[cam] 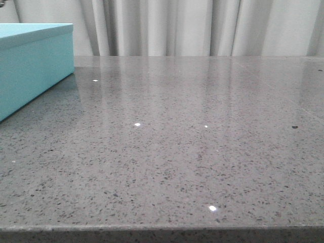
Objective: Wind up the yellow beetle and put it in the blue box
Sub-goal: 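Close the left gripper on the beetle and lift it, then lower the beetle into the blue box and open the left gripper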
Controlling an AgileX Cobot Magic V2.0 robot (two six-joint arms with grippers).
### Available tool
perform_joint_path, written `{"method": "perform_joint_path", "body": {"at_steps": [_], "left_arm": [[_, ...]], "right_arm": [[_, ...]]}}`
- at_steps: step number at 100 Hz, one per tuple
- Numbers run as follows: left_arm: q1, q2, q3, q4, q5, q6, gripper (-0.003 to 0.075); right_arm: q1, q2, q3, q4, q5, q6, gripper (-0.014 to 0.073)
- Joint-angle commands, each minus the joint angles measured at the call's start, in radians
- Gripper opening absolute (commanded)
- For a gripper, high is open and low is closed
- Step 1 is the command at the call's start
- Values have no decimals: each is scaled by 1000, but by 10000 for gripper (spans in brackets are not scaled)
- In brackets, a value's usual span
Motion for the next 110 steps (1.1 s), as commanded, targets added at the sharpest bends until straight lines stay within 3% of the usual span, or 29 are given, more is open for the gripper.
{"method": "perform_joint_path", "body": {"at_steps": [1, 38, 82, 94, 110], "left_arm": [[52, -54, -31, 10, 1, -52, 165], [192, -54, 104, 7, -26, -73, 165], [213, -54, 379, -4, -234, -73, 171], [213, -54, 408, -4, -240, -73, 219], [213, -54, 409, -4, -254, -73, 358]], "right_arm": [[1, -8, -24, -17, -63, -14, 476], [1, -8, -24, -17, -63, -14, 476], [1, -8, -24, -17, -63, -14, 476], [1, -8, -24, -17, -63, -14, 476], [1, -8, -24, -17, -62, -14, 476]]}}
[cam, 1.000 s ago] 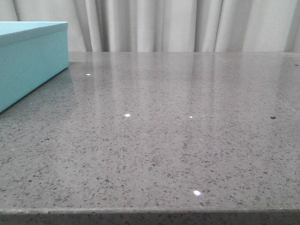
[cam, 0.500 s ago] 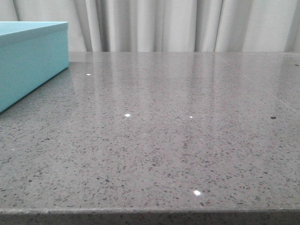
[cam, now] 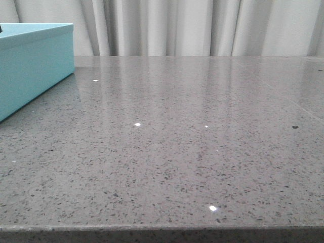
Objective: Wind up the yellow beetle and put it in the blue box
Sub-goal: 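Lower the beetle into the blue box and open the left gripper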
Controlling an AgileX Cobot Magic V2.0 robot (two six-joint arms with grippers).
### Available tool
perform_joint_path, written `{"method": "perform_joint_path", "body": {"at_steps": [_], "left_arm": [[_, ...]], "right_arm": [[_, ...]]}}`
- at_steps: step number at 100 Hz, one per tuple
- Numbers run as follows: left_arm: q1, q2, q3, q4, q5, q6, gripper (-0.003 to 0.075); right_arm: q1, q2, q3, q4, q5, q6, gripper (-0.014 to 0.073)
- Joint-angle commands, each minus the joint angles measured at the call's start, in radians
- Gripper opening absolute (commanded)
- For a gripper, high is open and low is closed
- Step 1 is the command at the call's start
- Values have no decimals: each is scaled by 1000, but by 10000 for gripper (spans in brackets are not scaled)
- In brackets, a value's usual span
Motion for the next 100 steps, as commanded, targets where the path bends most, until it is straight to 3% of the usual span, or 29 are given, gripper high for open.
{"method": "perform_joint_path", "body": {"at_steps": [1, 15, 48, 63, 75, 87, 100], "left_arm": [[4, -54, -25, -2, -51, -8, 368], [4, -54, -25, -5, -59, -8, 432], [4, -91, -25, -30, -76, -8, 430], [4, -168, -18, -105, -140, -6, 425], [4, -251, 26, -116, -216, -6, 342], [4, -339, 107, -114, -253, -6, 204], [4, -451, 234, -122, -323, -4, 79]], "right_arm": [[1, -8, -24, -17, -62, -12, 476], [1, -8, -24, -17, -59, -12, 476], [1, -7, -24, -17, -53, -26, 471], [1, -10, -19, -17, -30, -96, 349], [1, -33, 3, -17, -44, -96, 182], [1, -78, 43, -27, -60, -100, 30], [1, -139, 100, -67, -87, -100, -72]]}}
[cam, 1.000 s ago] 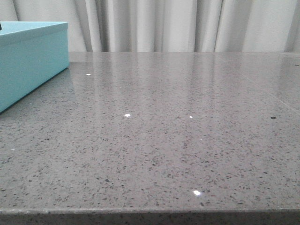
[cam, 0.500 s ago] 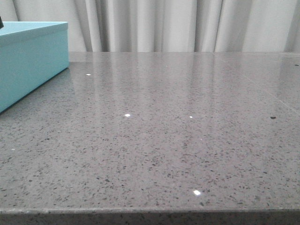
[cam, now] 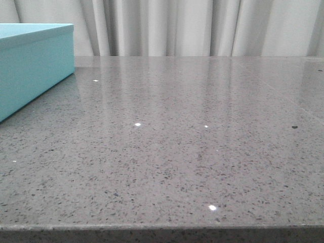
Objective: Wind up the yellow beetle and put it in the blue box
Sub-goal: 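Lower the beetle into the blue box and open the left gripper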
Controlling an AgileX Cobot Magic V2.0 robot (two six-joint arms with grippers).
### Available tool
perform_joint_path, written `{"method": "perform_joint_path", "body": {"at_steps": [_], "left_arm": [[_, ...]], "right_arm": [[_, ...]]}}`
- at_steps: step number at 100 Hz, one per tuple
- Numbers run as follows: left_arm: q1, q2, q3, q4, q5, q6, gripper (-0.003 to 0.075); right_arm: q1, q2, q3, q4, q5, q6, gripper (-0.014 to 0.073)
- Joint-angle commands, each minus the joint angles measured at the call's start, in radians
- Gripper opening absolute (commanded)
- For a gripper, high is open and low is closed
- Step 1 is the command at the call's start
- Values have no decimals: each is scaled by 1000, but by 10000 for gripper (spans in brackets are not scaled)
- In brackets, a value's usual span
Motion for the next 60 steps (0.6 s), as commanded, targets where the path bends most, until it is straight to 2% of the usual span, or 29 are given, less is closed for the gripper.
{"method": "perform_joint_path", "body": {"at_steps": [1, 12, 60], "left_arm": [[4, -107, 51, -21, -102, -4, 66], [4, -216, 171, -40, -169, -4, -19], [4, -675, 679, -107, -397, -4, -18]], "right_arm": [[1, -45, 9, -52, -89, -13, -73], [1, -109, 57, -79, -119, -13, -68], [1, -311, 310, -91, -357, -13, -68]]}}
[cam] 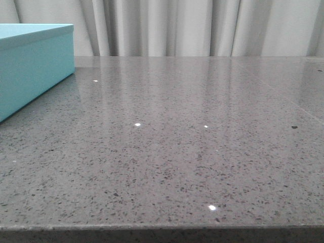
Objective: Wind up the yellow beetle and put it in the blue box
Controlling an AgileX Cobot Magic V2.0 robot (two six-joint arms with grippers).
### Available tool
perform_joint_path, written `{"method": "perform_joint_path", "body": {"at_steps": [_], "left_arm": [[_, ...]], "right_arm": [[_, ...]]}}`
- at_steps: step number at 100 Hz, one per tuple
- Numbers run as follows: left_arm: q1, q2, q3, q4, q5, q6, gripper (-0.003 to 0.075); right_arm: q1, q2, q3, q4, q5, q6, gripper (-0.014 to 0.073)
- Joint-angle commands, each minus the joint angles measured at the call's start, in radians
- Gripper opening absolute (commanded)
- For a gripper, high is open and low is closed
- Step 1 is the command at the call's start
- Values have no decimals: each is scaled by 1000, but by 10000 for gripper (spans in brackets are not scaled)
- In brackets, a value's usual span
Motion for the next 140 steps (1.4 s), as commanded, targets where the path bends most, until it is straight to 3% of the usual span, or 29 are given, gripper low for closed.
{"method": "perform_joint_path", "body": {"at_steps": [1, 49, 140], "left_arm": [[4, -90, 56, -18, -110, -4, -19], [4, -487, 364, -63, -164, -4, -18], [4, -552, 420, -63, -183, -4, -18]], "right_arm": [[1, -18, 13, -31, -125, -10, -68], [1, -126, 169, -58, -246, -10, -68], [1, -126, 169, -58, -245, -10, -68]]}}
